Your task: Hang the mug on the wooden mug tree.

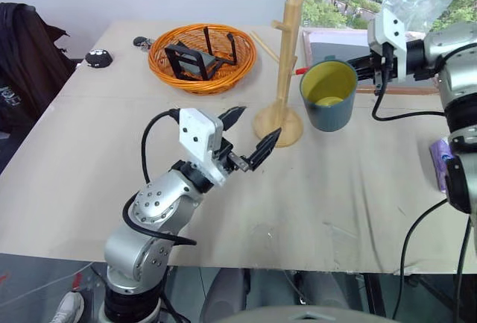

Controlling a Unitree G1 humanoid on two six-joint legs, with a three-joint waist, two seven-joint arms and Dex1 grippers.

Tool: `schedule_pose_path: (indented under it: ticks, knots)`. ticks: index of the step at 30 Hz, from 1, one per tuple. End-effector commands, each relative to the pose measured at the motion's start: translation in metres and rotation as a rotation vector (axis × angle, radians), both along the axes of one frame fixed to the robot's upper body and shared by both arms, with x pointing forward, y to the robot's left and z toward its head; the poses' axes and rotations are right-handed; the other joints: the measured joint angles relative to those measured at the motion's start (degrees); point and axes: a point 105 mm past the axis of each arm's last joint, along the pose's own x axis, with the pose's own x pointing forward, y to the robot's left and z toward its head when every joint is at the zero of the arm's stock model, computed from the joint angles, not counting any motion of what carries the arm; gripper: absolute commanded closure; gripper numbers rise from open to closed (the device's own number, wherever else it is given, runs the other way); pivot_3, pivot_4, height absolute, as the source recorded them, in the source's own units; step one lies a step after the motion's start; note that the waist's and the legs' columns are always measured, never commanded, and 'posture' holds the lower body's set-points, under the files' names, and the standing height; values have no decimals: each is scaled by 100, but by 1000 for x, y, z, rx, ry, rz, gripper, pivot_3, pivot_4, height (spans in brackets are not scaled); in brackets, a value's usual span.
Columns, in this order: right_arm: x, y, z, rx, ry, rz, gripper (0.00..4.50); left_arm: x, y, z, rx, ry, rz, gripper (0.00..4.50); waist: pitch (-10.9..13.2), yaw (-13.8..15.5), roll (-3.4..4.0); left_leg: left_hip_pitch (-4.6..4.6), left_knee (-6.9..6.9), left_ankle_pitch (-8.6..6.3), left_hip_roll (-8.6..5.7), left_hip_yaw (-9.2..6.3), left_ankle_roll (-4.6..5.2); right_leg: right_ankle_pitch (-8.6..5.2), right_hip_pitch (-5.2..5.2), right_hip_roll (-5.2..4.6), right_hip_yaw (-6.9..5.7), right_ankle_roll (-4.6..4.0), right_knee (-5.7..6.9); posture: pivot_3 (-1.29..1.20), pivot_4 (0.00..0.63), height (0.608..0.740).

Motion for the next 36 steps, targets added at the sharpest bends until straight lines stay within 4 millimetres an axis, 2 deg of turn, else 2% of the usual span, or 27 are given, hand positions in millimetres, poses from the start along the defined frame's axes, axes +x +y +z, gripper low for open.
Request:
schedule_pose_path:
  ticks: [1,8,9,11,18,23,26,28,30,32,36]
  knots:
    - [-5,8,17,-29,-52,67,4446,-7,-3,14,-9,-72,-4,0,0,1,0,0,0,0,0,-1,0,0,0,0,-1,0,0,0,150,737]
    - [-3,18,28,-27,-65,77,4446,-5,-4,17,-18,-83,7,0,1,4,1,0,-2,0,-2,-1,0,0,-1,-2,-1,0,0,0,150,737]
    - [-2,19,31,-14,-71,72,4207,-5,-4,17,-19,-83,7,0,1,4,1,0,-2,0,-3,-3,-1,0,-1,-3,-3,0,0,0,150,737]
    - [-2,21,37,8,-70,66,3609,-4,-4,17,-21,-84,6,0,2,2,3,0,-3,0,-4,-2,-1,0,-1,-4,-3,0,0,0,150,737]
    - [-1,16,41,4,-96,49,206,-2,-1,18,-13,-87,4,0,2,2,3,0,-4,0,-6,-3,-1,0,-1,-6,-5,0,0,0,150,737]
    - [-6,-8,44,33,-71,-1,206,-6,1,5,30,-45,-9,0,2,11,3,-1,-6,0,-8,-5,-1,0,-1,-11,-7,0,0,0,150,737]
    - [-14,-26,37,68,-5,-31,206,-9,5,-9,75,-5,-13,0,2,20,3,-4,-10,0,-8,-12,0,0,-1,-18,-13,0,-3,0,150,737]
    - [-27,-45,25,117,68,-66,206,-12,11,-25,111,47,-14,0,2,23,3,-6,-11,-1,-7,-11,1,0,-1,-23,-14,0,-4,0,150,737]
    - [-43,-61,8,201,135,-123,206,-17,18,-43,150,106,-10,0,2,39,3,-10,-13,-1,-4,-20,1,-1,-1,-26,-20,-1,-5,0,150,737]
    - [-58,-70,-19,285,179,-204,206,-21,26,-60,145,185,8,0,-1,71,5,-17,-16,-1,-3,-32,2,-1,0,-30,-33,-1,-5,0,150,737]
    - [-97,-72,-80,436,263,-378,206,-28,39,-84,164,270,29,0,-1,87,14,-26,-16,-3,-3,-47,6,-2,1,-32,-51,-2,-4,0,150,737]
